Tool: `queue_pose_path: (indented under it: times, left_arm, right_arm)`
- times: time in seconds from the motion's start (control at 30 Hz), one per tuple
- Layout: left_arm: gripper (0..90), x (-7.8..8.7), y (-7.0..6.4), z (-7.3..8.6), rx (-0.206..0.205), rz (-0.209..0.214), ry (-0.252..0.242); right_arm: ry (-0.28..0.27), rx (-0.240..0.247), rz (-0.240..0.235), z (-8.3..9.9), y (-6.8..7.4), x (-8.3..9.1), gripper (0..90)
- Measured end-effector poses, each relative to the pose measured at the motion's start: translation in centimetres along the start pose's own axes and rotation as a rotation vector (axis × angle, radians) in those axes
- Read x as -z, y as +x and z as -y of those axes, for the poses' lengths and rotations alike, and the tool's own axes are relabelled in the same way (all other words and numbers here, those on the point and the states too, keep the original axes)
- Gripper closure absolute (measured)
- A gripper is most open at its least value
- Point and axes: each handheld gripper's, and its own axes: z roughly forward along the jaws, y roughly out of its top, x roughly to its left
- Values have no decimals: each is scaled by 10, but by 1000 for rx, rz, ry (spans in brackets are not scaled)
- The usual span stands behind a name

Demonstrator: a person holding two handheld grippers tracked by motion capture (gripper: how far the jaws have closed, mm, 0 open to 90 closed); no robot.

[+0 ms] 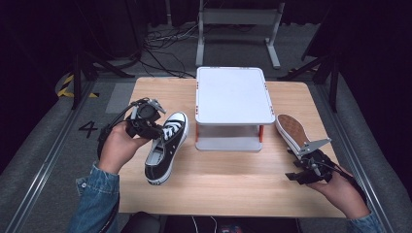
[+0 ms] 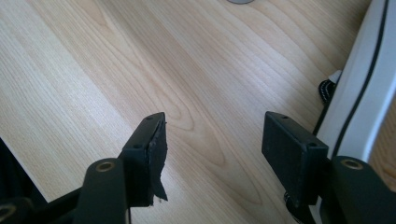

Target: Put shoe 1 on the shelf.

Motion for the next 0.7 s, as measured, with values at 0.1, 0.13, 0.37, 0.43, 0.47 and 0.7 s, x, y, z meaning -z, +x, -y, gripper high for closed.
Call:
queue_pose_path:
  times: [0.1,0.13,0.37,0.43,0.47,0.7]
  left_arm:
    - [771,11,3,-2,6,-18,-20]
    - [771,14,4,-2,8,-21,-22]
    - [770,41,14,-7,34,-71,-49]
    - [770,46,16,-10,36,-78,-55]
    - [770,49,17,-12,35,-84,-59]
    - [769,61,22,-30,34,-73,-125]
  right_arm:
    - [2,3,-4,-2,0,-2,412]
    - [0,7,-3,-3,1,-2,412]
    - [-3,10,-3,-4,1,-1,416]
    - [-1,9,-3,-4,1,-1,416]
    - [0,9,-3,-4,1,-1,416]
    - [-3,12,0,-3,2,-1,416]
